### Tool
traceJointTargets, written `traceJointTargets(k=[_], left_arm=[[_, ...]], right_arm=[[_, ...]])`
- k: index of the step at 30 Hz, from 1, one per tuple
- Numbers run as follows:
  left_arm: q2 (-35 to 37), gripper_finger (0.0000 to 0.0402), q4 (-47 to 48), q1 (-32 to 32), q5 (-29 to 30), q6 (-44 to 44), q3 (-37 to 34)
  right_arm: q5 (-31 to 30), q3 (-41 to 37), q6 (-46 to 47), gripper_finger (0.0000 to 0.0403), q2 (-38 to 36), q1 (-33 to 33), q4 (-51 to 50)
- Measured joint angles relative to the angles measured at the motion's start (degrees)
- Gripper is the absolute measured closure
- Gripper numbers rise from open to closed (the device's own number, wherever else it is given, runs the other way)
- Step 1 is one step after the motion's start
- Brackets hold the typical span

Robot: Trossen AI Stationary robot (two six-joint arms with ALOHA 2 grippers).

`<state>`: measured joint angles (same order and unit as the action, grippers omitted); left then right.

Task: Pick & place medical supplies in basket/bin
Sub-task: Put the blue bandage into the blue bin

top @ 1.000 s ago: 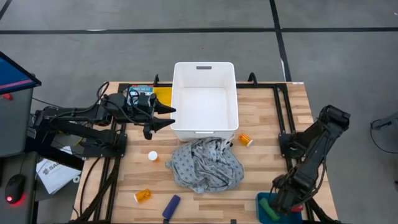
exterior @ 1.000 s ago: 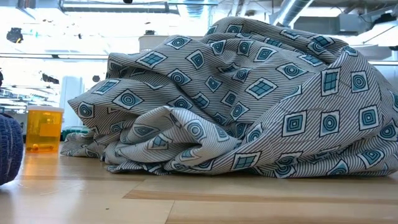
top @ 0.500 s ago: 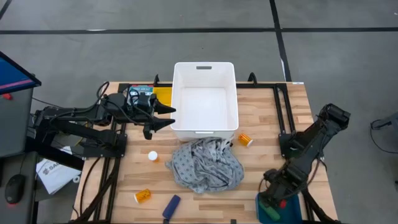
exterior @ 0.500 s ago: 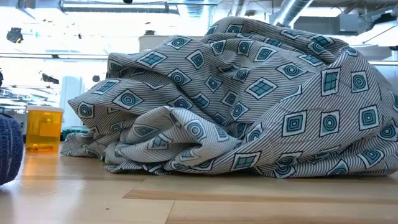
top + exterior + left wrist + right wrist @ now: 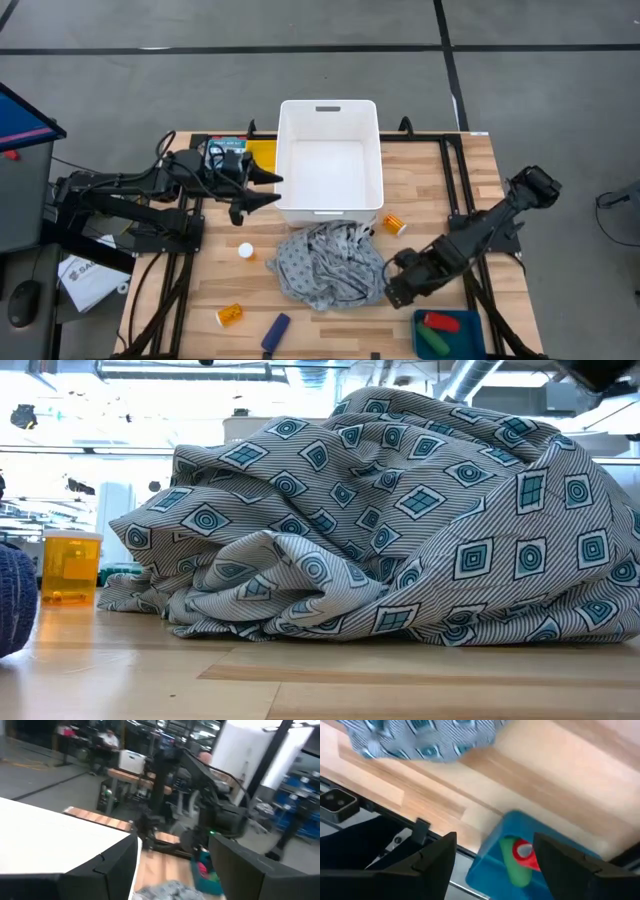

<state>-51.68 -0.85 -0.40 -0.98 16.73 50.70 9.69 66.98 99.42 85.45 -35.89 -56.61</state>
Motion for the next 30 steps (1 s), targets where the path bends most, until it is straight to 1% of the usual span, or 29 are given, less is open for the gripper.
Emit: traceJointTargets(k=[3, 5, 7, 9, 11, 13, 15, 17, 20, 22, 24, 26, 30], left_arm=[[0.0, 0.0165, 3.4, 0.5, -5.2, 1.3, 0.0], [0.3, 0.0165, 7.4, 2.3, -8.3, 1.7, 0.0], [0.7, 0.0165, 9.4, 5.7, -10.1, 0.9, 0.0], [0.9, 0.0165, 10.0, 10.2, -10.0, -0.1, 0.0], [1.0, 0.0165, 10.3, 14.5, -8.4, -0.2, 0.0], [0.2, 0.0165, 11.2, 19.1, -4.8, 0.0, 0.2], [-1.5, 0.0165, 15.8, 23.9, 0.5, 0.1, 1.8], [-4.5, 0.0165, 20.8, 28.2, 5.8, 0.2, 5.4], [-10.1, 0.0159, 30.8, 32.5, 9.9, 3.5, 11.5], [-14.3, 0.0153, 37.2, 34.2, 11.0, 6.8, 14.8], [-17.8, 0.0147, 41.1, 35.6, 11.2, 11.6, 17.7], [-20.7, 0.0142, 42.0, 37.2, 10.8, 17.1, 19.6], [-25.4, 0.0134, 41.3, 40.6, 9.5, 27.6, 21.1]], right_arm=[[-0.9, 0.0, -2.1, 0.0143, -0.1, 1.0, -0.3], [-1.8, 0.0, -2.4, 0.0143, -0.6, 1.1, -0.7], [-3.0, 0.0, -2.4, 0.0143, -1.6, 0.5, -0.6], [-4.3, 0.0, -2.2, 0.0143, -3.1, -0.2, -0.8], [-5.9, 0.0, -1.1, 0.0143, -4.3, -0.9, -1.2], [-7.9, 0.0, -0.1, 0.0143, -5.5, -2.0, -1.8], [-9.8, 0.0, 1.4, 0.0143, -6.5, -3.1, -2.0], [-11.8, 0.0, 2.7, 0.0143, -7.1, -4.5, -2.0], [-14.2, 0.0, 4.1, 0.0143, -7.5, -6.9, -1.0], [-14.7, 0.0, 4.6, 0.0143, -7.5, -8.6, -1.0], [-15.7, 0.0, 5.5, 0.0143, -7.5, -10.9, -0.9], [-17.2, 0.0, 6.5, 0.0143, -7.4, -13.1, -0.3], [-21.6, 0.0, 9.3, 0.0143, -7.5, -17.2, -0.2]])
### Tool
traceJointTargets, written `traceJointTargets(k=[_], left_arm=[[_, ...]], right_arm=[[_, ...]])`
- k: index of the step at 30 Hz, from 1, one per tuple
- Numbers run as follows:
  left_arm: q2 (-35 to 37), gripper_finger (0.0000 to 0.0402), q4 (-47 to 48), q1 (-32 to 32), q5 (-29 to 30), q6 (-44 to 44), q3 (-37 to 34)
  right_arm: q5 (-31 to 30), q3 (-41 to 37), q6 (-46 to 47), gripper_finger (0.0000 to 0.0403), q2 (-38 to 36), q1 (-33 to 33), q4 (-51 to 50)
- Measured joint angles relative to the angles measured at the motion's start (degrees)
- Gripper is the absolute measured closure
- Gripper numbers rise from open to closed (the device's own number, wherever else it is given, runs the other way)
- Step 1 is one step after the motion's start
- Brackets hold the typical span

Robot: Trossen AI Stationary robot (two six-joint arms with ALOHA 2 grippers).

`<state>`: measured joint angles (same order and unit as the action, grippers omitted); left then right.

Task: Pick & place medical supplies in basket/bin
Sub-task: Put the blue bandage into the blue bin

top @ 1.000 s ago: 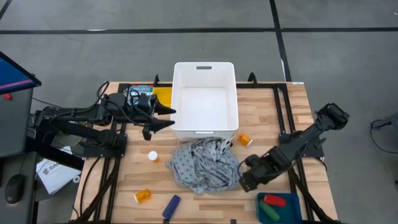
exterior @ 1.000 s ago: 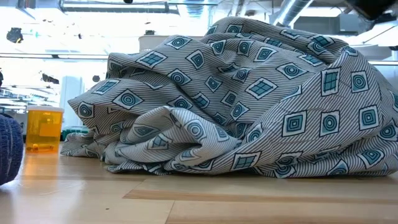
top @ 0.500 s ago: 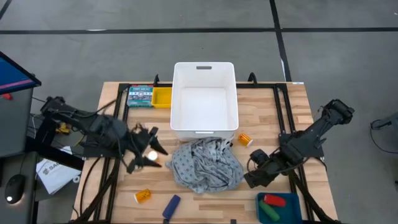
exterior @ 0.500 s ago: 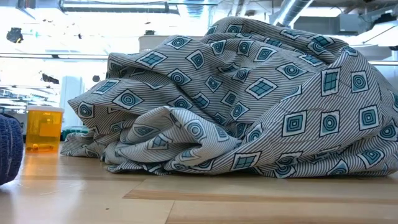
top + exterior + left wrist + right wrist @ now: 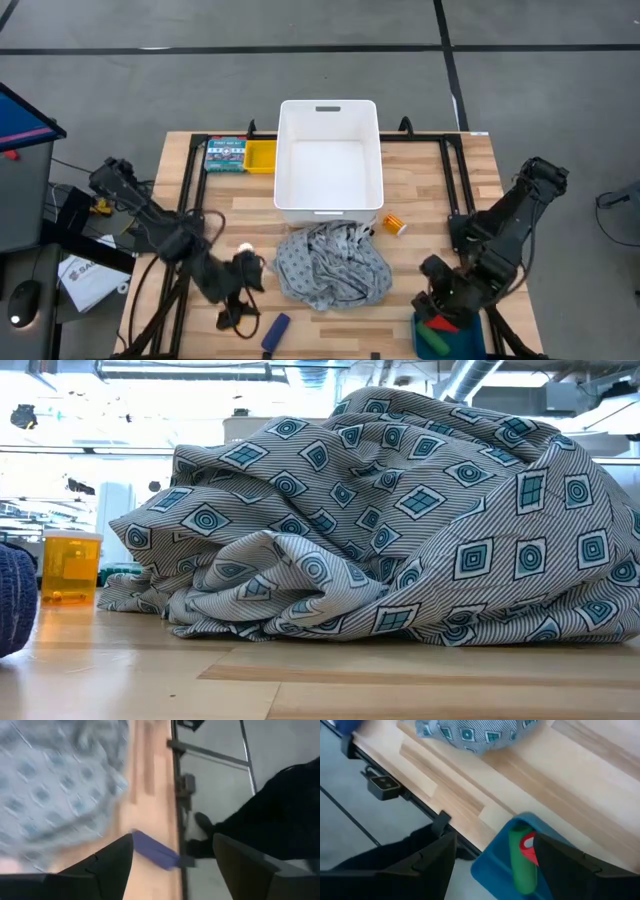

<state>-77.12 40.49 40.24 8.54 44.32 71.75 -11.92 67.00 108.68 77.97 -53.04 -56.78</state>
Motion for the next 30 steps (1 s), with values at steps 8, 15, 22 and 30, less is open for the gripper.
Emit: traceJointTargets(k=[8, 15, 22, 30], left_arm=[[-8.2, 0.0122, -3.0, 4.8, 0.7, 22.0, 0.1], [-16.6, 0.0107, -9.1, 6.5, -1.1, 32.8, 0.1], [-21.7, 0.0098, -7.6, 5.0, 5.2, 36.0, 0.1], [-28.5, 0.0099, -7.0, 3.7, 3.4, 39.5, 0.1]], right_arm=[[-6.2, 0.0, -1.2, 0.0143, 0.0, -2.7, -0.2], [-7.6, 0.0, -5.7, 0.0143, 0.0, -0.9, -0.1], [-12.1, 0.0, -5.8, 0.0143, -0.7, -0.8, 2.6], [-13.7, 0.0, -5.3, 0.0143, -1.8, -0.8, 2.0]])
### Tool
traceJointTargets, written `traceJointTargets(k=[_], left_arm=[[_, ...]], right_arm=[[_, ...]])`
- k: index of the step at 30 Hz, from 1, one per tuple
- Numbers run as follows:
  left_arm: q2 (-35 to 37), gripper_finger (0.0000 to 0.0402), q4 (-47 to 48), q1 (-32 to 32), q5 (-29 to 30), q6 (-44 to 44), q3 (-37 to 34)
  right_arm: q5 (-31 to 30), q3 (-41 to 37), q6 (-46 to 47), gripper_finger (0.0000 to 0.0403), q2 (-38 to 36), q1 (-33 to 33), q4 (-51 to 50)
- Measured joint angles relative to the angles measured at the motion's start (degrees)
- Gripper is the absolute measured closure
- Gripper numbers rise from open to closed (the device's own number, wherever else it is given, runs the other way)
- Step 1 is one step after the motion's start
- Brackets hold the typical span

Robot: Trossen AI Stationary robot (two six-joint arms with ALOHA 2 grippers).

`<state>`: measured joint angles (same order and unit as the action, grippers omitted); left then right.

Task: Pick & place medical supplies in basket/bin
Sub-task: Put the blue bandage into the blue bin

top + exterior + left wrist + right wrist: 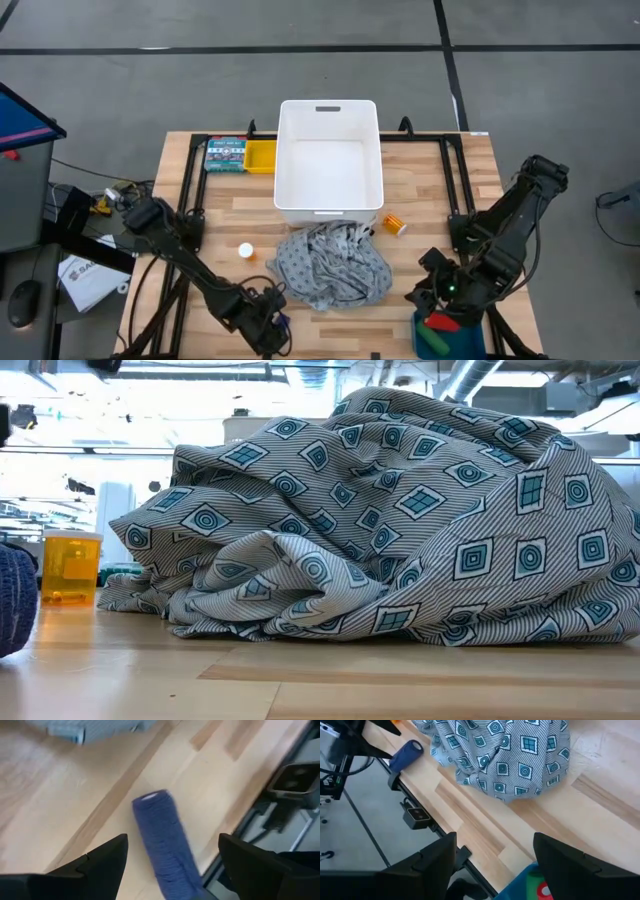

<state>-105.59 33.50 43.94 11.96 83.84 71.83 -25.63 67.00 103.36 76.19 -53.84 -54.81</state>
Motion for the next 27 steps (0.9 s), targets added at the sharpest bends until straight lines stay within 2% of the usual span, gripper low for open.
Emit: traceJointTargets(k=[19, 23, 27], left_arm=[[-6.0, 0.0102, -2.5, -0.3, -4.0, 4.9, 0.0], [-6.0, 0.0122, -3.2, -0.8, -3.6, 5.4, 0.0], [-5.5, 0.0169, -3.1, -1.2, -2.9, 5.6, 0.0]], right_arm=[[0.0, 0.0, 0.2, 0.0143, -0.2, 0.4, -0.1], [0.0, 0.0, 0.2, 0.0143, -0.2, 0.4, 0.0], [-0.1, 0.0, 0.2, 0.0143, -0.2, 0.4, 0.0]])
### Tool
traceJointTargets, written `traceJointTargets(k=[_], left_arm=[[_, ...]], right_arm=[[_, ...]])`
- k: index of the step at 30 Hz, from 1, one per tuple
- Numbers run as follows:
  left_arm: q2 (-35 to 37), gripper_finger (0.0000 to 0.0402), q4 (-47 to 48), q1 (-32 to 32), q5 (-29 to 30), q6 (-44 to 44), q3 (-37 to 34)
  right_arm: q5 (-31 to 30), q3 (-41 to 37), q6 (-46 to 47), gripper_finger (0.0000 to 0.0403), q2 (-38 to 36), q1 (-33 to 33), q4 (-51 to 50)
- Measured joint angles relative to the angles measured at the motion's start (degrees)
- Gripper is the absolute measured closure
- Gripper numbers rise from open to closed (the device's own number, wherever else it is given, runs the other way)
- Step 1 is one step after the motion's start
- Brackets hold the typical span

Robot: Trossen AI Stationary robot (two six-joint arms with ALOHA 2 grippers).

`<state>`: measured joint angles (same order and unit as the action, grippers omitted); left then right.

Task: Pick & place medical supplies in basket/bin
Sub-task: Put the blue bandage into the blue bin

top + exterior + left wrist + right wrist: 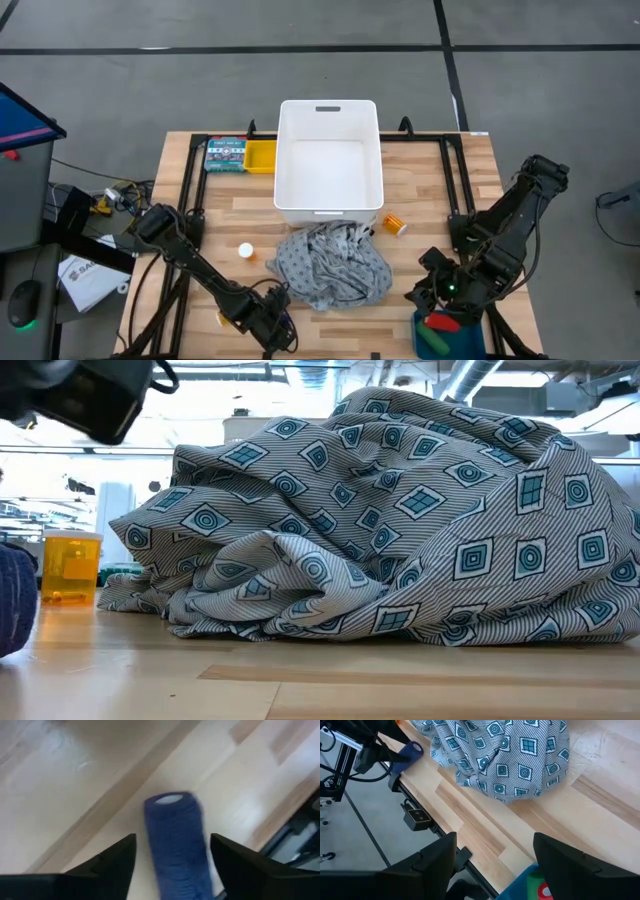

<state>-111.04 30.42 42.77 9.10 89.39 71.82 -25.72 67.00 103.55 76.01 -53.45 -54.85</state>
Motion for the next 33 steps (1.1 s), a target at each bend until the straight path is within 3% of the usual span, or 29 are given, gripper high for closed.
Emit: traceJointTargets(k=[8, 16, 21, 29, 33], left_arm=[[0.0, 0.0269, -2.0, -0.1, 1.8, -0.4, 0.0], [1.3, 0.0274, -5.0, -0.1, 4.3, -3.1, 0.0], [5.6, 0.0279, -4.3, -0.1, 13.4, -3.9, 0.0], [16.3, 0.0281, -6.2, -1.2, 32.6, -9.2, 0.0], [20.3, 0.0284, -14.6, -3.4, 40.0, -19.0, 0.0]], right_arm=[[-0.7, 0.0, 0.0, 0.0143, 0.0, 0.0, 0.0], [-1.7, 0.0, 0.9, 0.0143, 0.0, 0.0, 0.1], [-4.2, 0.0, -0.2, 0.0143, 0.0, 0.0, 2.0], [-14.9, 0.0, -12.1, 0.0143, 0.0, 1.4, 17.8], [-16.1, 0.0, -16.1, 0.0143, 0.0, 4.2, 23.6]])
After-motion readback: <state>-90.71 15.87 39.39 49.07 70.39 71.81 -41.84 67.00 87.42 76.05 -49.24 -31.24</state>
